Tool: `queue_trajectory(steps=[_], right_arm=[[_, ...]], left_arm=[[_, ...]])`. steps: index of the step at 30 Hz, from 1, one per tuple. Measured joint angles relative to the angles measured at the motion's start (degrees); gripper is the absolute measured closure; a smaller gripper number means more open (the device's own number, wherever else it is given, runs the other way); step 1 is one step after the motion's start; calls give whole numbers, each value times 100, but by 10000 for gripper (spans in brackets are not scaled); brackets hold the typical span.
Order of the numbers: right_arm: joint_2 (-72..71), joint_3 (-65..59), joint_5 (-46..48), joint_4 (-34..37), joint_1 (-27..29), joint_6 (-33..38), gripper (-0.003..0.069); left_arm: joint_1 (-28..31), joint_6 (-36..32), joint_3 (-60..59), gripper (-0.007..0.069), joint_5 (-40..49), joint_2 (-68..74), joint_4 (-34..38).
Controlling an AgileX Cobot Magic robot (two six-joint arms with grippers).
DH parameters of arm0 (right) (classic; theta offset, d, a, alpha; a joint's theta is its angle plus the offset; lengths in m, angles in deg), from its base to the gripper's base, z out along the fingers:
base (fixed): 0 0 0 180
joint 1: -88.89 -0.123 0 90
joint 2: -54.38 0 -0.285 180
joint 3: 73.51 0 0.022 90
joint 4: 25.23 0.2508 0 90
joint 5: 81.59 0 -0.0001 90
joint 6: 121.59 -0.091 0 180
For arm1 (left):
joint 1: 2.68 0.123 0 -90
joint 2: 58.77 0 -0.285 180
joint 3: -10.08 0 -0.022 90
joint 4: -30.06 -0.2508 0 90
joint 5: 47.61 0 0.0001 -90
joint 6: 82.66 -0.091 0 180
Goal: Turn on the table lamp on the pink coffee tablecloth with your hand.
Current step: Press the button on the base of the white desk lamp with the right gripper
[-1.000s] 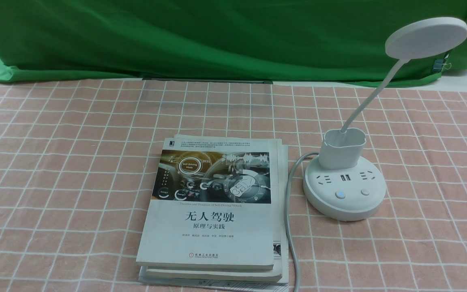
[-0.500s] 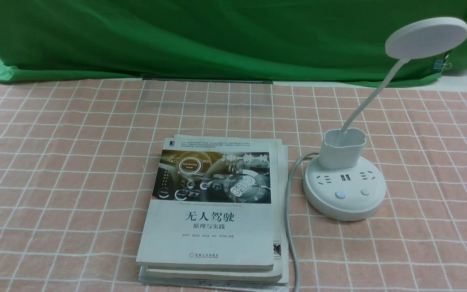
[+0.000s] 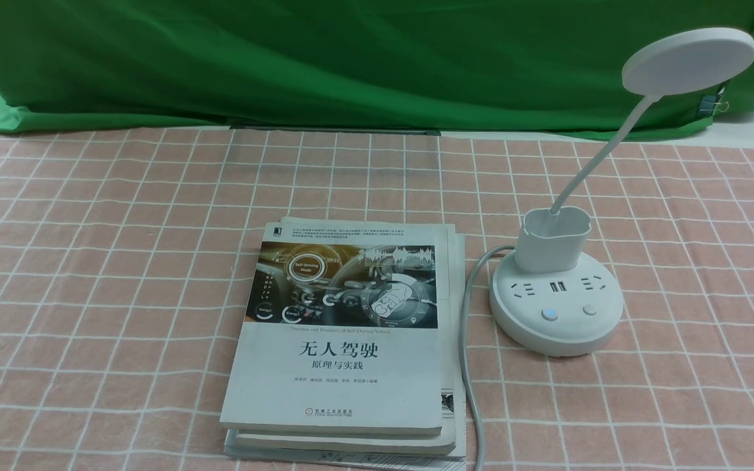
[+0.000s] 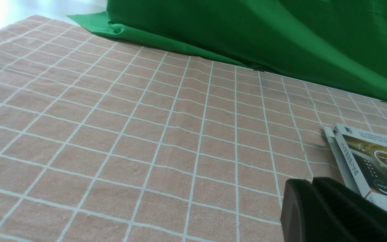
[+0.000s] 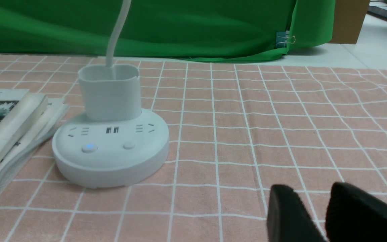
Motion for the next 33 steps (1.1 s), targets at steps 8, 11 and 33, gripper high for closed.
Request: queue_trajectory(steps=[8,11,33], right_arm=[[0,0,-5,0,0,0,417],[0,0,-5,0,0,0,417],[0,0,-1659,462,0,-2188,418]], left_arm=[[0,-7,0,606,-1,0,0],[0,-7,0,606,-1,0,0],[0,-2,0,606,0,0,0]])
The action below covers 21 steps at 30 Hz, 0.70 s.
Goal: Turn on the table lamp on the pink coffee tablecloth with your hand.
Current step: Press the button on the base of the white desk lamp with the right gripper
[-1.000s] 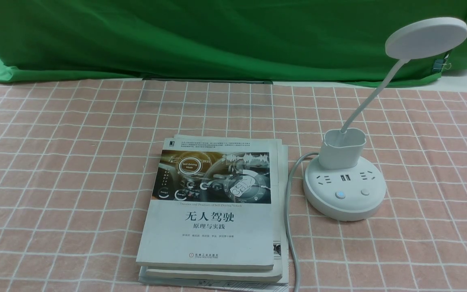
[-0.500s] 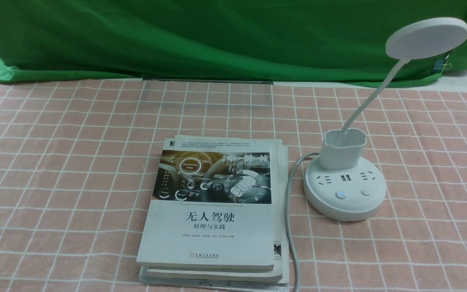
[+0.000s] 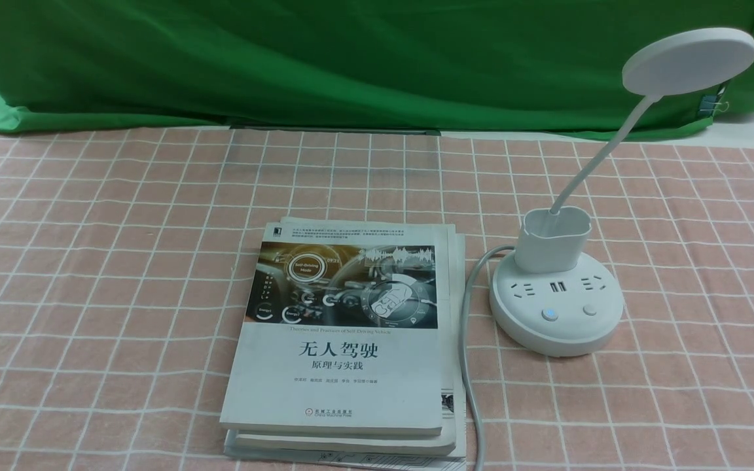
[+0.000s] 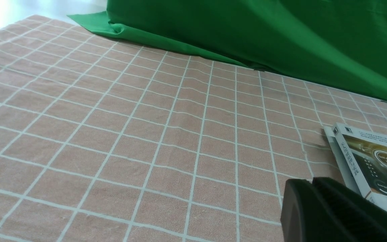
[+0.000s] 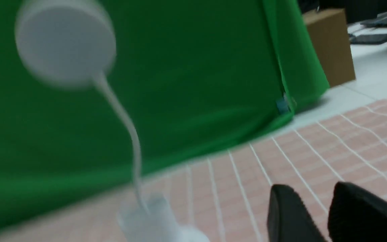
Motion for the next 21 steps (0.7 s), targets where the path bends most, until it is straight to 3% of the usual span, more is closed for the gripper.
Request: queue_trajectory(steps=[5,11,12,16,21], right_arm=[[0,32,-81,13,-33,-186,440],[1427,1747,1882,18,-411,836,573],[1513,1832,1964,18,-423,836,573],[3520,3386,3784,18,-547,1571,591],[5556,4292,4449,6,-600,1948,603]], left_arm=[[0,0,0,606,0,0,0],[0,14,0,606,0,0,0],[0,14,0,606,0,0,0],[0,2,0,606,0,0,0],[0,2,0,606,0,0,0]])
